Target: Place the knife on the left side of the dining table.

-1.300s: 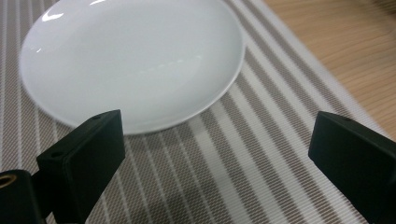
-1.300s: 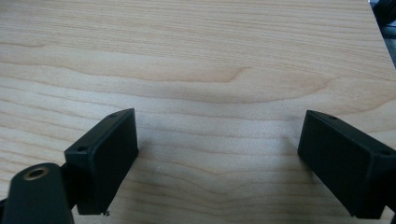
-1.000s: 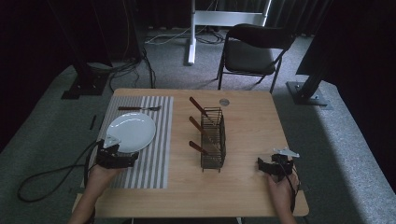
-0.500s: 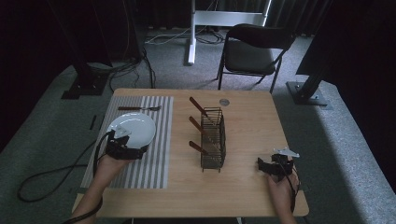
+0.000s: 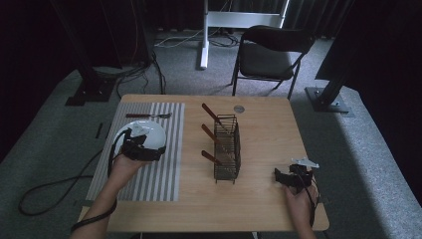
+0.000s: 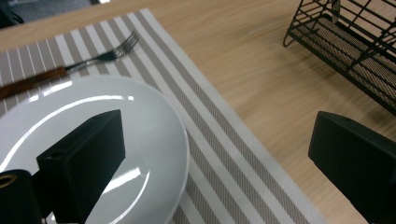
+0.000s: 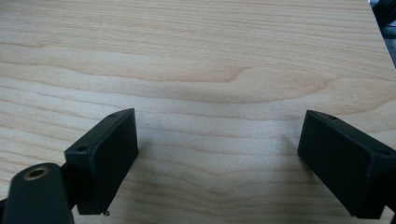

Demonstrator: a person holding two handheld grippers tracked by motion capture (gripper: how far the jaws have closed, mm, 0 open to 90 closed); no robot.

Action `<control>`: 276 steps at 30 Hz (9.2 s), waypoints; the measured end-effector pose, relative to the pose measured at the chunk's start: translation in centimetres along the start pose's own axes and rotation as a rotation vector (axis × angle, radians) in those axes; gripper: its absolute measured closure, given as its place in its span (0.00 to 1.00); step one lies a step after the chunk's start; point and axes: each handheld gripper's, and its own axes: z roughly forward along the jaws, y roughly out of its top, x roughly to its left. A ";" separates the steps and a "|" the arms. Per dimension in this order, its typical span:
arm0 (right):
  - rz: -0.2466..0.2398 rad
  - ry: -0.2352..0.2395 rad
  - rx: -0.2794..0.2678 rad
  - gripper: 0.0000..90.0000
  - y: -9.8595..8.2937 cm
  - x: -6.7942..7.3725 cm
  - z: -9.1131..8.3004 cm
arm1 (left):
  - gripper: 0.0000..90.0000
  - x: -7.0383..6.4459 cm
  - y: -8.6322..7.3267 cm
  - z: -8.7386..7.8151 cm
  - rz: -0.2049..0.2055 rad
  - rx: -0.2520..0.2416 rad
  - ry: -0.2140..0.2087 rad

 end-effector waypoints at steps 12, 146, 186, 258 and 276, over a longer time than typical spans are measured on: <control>0.000 0.000 0.000 0.13 0.0 0.0 0.0 | 0.04 -1.0 2.3 1.0 0.026 -0.011 -0.028; 0.002 -0.001 -0.001 0.13 0.0 0.0 0.0 | 0.90 -5.0 16.9 4.3 0.012 -0.194 -0.427; 0.002 -0.001 -0.002 0.13 0.0 0.0 0.0 | 0.90 1.3 13.3 -6.2 -0.085 -0.275 -0.308; 0.002 -0.001 -0.001 0.13 0.0 0.0 0.0 | 0.90 3.4 -6.3 -8.7 -0.331 -0.160 -0.281; 0.002 -0.001 0.000 0.13 0.0 0.0 0.0 | 0.82 4.4 -8.7 -8.0 -0.454 -0.153 -0.191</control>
